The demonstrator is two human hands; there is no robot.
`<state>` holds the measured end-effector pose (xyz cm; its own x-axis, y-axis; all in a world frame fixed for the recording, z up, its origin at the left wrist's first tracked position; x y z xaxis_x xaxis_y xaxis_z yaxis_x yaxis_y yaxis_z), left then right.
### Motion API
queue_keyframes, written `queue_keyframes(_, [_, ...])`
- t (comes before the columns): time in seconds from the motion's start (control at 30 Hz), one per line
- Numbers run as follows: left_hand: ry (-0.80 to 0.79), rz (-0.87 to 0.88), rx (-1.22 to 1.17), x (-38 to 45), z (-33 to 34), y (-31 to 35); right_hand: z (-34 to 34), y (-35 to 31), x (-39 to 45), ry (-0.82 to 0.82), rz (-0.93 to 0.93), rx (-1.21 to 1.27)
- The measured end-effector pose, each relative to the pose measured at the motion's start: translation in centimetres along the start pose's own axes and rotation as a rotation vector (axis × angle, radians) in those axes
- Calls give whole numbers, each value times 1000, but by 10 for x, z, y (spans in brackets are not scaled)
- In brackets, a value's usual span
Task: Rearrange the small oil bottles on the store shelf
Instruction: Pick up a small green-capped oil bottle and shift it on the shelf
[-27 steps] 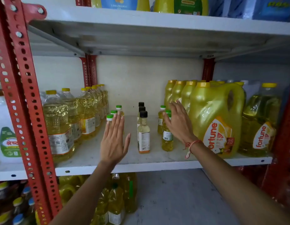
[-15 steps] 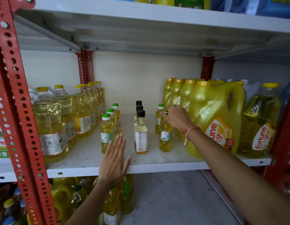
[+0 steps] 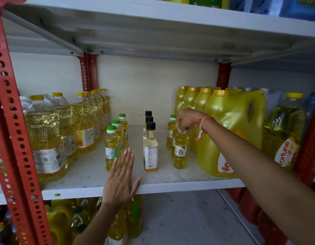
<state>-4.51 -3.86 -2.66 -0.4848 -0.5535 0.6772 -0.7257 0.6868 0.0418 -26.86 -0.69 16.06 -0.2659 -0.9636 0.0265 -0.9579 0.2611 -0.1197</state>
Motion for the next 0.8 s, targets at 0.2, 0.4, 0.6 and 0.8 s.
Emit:
queue_keyframes(0.2, [5, -7, -14, 0, -2, 1, 0, 2, -2, -38, -13, 31])
queue_keyframes(0.4, [-4, -9, -12, -1, -2, 0, -4, 0, -14, -43, -5, 49])
queue_keyframes(0.6, [-9, -18, -13, 1, -2, 0, -5, -7, -35, -63, -59, 37])
queue_keyframes(0.8, [-4, -24, -32, -1, -4, 0, -3, -9, -53, -110, -72, 44])
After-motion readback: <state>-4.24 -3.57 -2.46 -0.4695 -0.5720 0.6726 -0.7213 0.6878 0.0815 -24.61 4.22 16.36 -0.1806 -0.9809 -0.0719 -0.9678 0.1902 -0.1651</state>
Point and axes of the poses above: each hand's wrist, its own x-axis towards the middle knuckle, its own z-axis out of the palm, y = z × x, the point moved 7 cm from there along x, towards the middle knuckle, and after that the axes turned 6 degrees about -z, right-handed, at the moved point
